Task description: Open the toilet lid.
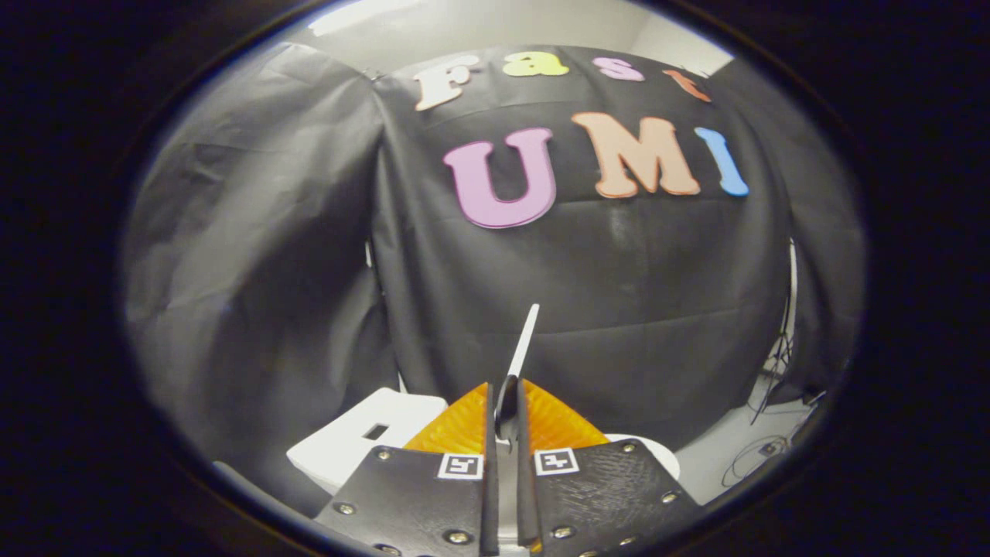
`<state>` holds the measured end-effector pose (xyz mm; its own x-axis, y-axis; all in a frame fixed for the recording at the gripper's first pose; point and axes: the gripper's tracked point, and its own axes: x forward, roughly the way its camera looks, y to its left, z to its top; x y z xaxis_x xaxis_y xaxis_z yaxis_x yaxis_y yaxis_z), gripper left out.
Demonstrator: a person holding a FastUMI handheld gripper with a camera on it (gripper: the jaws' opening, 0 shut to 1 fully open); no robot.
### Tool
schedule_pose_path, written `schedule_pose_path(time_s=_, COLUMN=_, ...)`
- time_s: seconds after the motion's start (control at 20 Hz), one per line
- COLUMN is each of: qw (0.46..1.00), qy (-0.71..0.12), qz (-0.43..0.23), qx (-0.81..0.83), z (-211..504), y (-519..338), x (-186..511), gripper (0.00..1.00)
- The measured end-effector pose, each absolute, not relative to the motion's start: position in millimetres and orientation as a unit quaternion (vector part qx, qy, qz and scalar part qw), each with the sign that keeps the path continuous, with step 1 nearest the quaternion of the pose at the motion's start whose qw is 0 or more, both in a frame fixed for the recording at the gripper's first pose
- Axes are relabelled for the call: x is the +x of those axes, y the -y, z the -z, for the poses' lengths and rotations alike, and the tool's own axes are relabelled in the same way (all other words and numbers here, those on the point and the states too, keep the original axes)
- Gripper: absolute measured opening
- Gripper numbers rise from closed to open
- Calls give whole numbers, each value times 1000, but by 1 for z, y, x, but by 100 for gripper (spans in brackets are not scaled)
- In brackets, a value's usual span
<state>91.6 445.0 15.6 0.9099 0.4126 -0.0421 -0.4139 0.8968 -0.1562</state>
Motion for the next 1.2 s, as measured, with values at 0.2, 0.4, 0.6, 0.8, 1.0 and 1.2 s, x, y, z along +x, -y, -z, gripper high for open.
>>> schedule_pose_path(time_s=0.2, qw=967, qy=0, qz=-233, qx=-104, z=-13, y=-481, x=82, gripper=12)
schedule_pose_path(time_s=0.4, qw=962, qy=-1, qz=-248, qx=-118, z=-5, y=-511, x=75, gripper=13)
schedule_pose_path(time_s=0.6, qw=960, qy=-11, qz=-253, qx=-120, z=7, y=-531, x=72, gripper=15)
schedule_pose_path(time_s=0.8, qw=955, qy=-23, qz=-265, qx=-128, z=20, y=-550, x=68, gripper=16)
schedule_pose_path(time_s=1.0, qw=950, qy=-35, qz=-282, qx=-128, z=32, y=-567, x=65, gripper=17)
schedule_pose_path(time_s=1.2, qw=948, qy=-40, qz=-293, qx=-116, z=38, y=-579, x=62, gripper=16)
